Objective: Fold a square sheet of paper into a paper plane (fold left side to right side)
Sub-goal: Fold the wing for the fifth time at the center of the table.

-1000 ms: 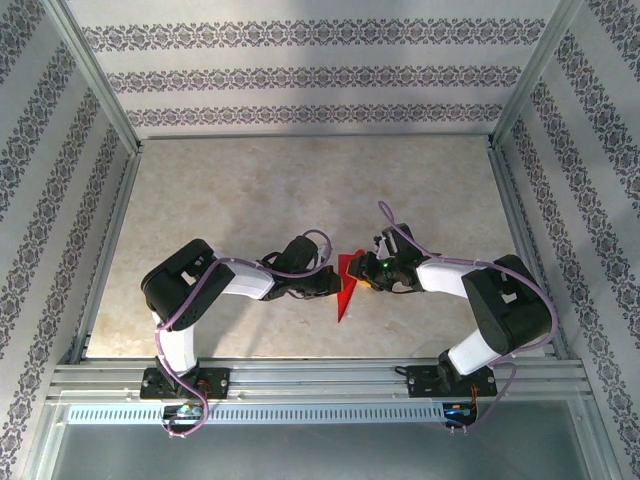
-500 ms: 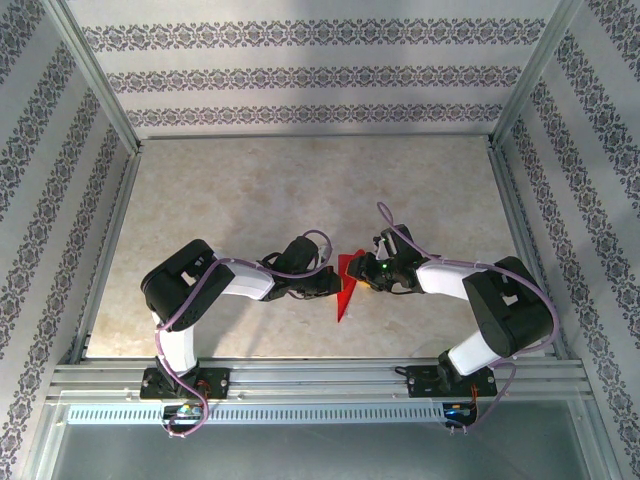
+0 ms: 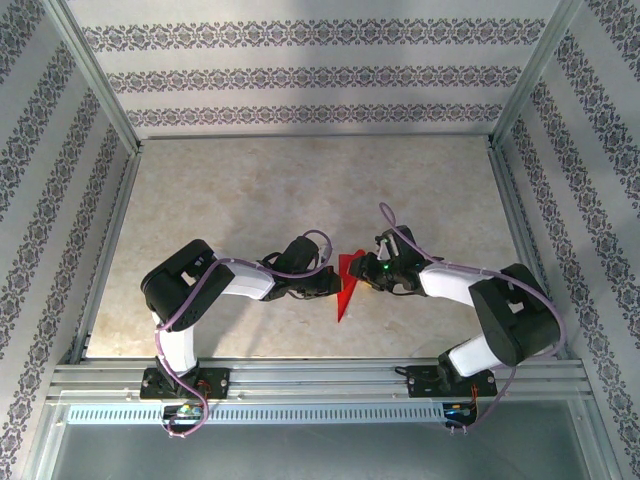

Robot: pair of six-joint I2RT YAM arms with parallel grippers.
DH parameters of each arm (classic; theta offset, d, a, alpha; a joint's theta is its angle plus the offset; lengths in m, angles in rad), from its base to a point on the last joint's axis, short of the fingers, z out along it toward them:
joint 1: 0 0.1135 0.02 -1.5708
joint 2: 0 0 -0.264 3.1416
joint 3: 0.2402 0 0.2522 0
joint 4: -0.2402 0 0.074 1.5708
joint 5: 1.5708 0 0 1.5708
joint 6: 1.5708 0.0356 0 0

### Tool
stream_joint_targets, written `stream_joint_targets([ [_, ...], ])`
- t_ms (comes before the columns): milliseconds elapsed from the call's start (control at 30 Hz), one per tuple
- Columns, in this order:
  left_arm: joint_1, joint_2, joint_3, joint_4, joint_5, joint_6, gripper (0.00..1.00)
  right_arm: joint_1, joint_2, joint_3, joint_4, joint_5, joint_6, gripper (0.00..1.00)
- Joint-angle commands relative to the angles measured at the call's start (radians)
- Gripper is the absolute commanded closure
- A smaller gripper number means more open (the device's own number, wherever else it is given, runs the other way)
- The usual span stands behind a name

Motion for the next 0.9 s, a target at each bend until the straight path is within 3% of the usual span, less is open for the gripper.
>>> stream_joint_targets([
  [0,-0.011,0.061,-0.008,-0.134,-0.066,0.030,0.96,-0.020,-0.062,0.004,-0.074,0.033,-0.041,0.61],
  [367,-0.014,0.066,-0.003,-0.134,-0.065,0.028,0.96,-0.006,0.002,0.078,-0.066,-0.013,-0.048,0.98],
  [867,-0.016,0.072,-0.019,-0.108,-0.059,0.014,0.95,0.009,0.107,0.097,-0.069,0.002,-0.063,1.00],
])
